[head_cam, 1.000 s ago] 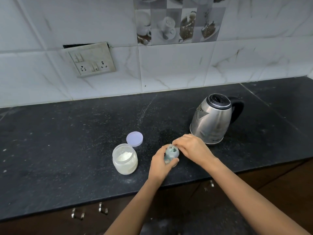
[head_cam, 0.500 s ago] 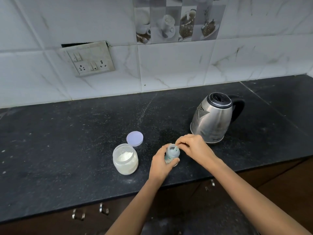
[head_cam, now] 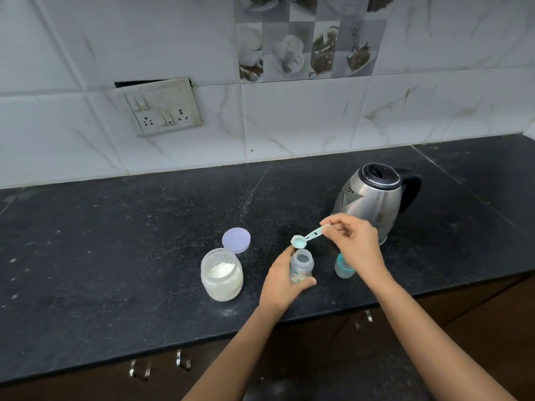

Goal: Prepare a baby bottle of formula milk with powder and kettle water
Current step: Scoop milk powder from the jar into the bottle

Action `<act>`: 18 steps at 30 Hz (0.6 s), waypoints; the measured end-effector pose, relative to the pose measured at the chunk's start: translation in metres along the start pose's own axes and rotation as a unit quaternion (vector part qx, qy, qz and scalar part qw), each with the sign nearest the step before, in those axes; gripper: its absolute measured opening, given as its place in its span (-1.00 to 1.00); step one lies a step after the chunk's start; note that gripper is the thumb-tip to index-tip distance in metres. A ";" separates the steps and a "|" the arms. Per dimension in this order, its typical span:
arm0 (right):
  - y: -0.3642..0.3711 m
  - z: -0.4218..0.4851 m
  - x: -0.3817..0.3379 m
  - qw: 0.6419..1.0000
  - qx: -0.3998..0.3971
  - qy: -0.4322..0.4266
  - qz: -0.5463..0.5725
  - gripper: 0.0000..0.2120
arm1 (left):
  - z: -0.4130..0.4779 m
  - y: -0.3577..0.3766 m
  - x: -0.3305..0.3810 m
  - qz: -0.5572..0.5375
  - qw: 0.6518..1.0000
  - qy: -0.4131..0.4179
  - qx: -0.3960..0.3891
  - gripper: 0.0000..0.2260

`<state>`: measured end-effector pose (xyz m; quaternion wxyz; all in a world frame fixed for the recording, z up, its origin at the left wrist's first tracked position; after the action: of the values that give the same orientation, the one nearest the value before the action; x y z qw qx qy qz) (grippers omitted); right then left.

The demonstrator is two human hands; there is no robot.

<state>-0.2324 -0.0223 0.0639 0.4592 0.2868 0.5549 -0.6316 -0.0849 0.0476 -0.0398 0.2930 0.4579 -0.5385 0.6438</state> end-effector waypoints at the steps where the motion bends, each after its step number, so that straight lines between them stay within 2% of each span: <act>1: 0.003 0.001 -0.004 0.999 0.004 0.021 0.038 -0.85 | -0.002 -0.001 -0.002 0.001 1.000 -0.007 -0.008 -0.29; 3: 0.015 0.003 -0.013 0.993 -0.005 0.054 0.109 -0.85 | -0.010 -0.001 -0.009 0.012 0.999 -0.027 -0.016 -0.11; 4: 0.025 0.002 -0.021 0.990 -0.018 0.061 0.127 -0.86 | -0.016 -0.004 -0.014 0.023 0.999 -0.037 -0.010 -0.09; 9: 0.087 -0.005 -0.045 0.990 -0.093 0.033 0.096 -0.86 | -0.043 -0.016 -0.035 0.052 0.997 -0.061 0.018 -0.19; 12: 0.125 -0.013 -0.050 0.988 -0.151 -0.015 0.042 -0.90 | -0.052 -0.028 -0.045 0.051 0.995 -0.075 0.035 -0.22; 18: 0.166 -0.029 -0.035 0.979 -0.193 -0.068 -0.019 -0.95 | -0.062 -0.044 -0.050 0.044 0.994 -0.075 0.070 -0.32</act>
<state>-0.0733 0.0205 0.0152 0.5302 0.1382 0.6395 -0.5393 -0.0430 0.1240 -0.0669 0.1903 0.5003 -0.5321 0.6560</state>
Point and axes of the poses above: each hand's wrist, its own z-axis towards the middle knuckle, its own y-axis out of the palm, x = y × z, the point moved 1 cm from there along z, towards the middle knuckle, and after that the axes turned 3 degrees about x, right-handed, at the moved point
